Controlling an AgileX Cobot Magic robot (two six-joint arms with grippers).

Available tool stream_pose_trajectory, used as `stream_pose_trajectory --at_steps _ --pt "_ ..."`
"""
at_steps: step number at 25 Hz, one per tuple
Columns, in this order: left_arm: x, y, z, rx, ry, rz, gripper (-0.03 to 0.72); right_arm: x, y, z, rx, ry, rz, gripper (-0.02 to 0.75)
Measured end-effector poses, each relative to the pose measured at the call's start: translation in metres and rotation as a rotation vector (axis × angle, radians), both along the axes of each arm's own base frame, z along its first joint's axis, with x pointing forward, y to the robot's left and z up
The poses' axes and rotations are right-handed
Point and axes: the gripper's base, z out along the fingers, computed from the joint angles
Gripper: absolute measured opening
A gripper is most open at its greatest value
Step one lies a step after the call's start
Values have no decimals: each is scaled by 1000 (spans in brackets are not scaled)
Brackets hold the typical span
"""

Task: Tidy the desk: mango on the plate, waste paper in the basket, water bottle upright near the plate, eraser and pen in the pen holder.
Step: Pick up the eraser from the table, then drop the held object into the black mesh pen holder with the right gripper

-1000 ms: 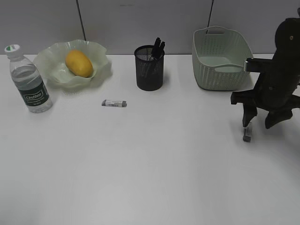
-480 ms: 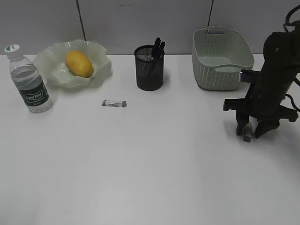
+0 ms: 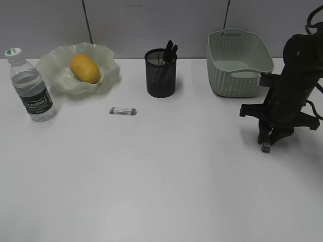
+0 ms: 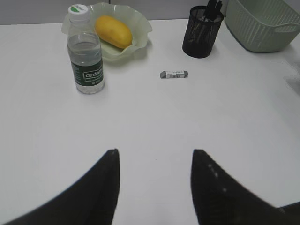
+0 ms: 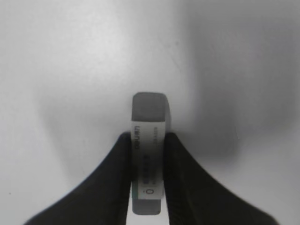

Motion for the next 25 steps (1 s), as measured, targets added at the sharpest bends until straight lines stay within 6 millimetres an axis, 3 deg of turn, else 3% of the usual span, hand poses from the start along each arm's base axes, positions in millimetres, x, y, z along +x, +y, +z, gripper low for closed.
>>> stream_pose_trajectory --at_steps 5,11,21,25 --pt "0 0 0 0 0 0 376 -1 2 18 6 -30 54 175" --pt "0 0 0 1 0 0 375 -1 26 86 50 -308 196 175" --pt "0 0 0 2 0 1 375 30 128 205 196 -885 435 175" --pt "0 1 0 10 -2 5 375 49 160 209 216 -952 494 175"
